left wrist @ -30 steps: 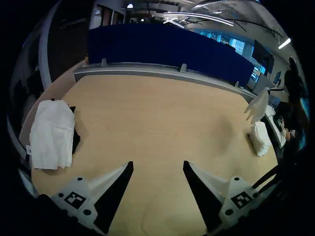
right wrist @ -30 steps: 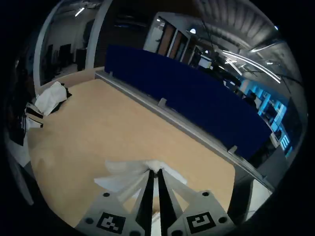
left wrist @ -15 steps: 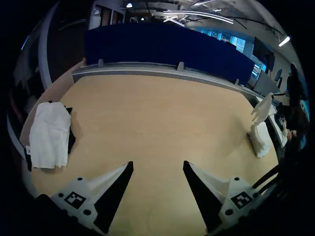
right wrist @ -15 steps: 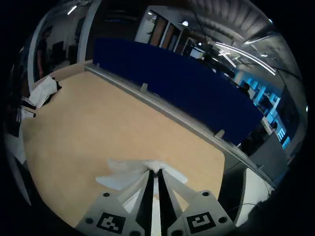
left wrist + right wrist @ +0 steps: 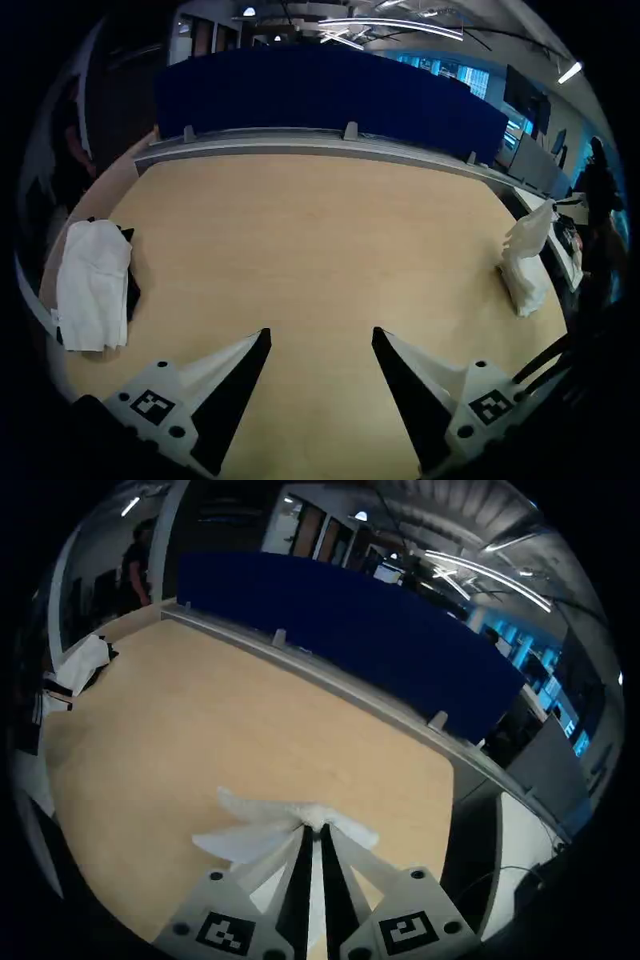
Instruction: Fold towel
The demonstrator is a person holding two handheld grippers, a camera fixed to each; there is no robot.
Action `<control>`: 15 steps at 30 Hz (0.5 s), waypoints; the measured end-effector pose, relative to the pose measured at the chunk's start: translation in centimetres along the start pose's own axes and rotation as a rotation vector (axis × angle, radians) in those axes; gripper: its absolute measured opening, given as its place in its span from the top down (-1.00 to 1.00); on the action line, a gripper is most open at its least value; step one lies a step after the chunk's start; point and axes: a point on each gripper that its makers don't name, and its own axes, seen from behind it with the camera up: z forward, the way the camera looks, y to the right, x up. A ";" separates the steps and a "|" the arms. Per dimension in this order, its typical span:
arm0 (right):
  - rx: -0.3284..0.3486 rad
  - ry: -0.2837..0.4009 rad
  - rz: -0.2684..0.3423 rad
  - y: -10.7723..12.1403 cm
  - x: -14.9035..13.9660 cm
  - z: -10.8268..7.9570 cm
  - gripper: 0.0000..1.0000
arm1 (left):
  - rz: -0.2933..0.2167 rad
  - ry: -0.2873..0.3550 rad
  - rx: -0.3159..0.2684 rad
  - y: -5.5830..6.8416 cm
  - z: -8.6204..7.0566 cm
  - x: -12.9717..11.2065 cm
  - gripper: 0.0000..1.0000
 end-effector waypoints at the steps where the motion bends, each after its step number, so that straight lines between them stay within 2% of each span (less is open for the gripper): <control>1: -0.003 -0.004 0.007 0.0 -0.6 -0.2 0.86 | 0.002 -0.001 -0.002 0.2 0.0 0.0 -0.87; 15: -0.044 -0.105 0.124 -1.2 -10.3 -2.3 0.86 | 0.025 -0.011 -0.021 1.5 0.4 -0.4 -0.87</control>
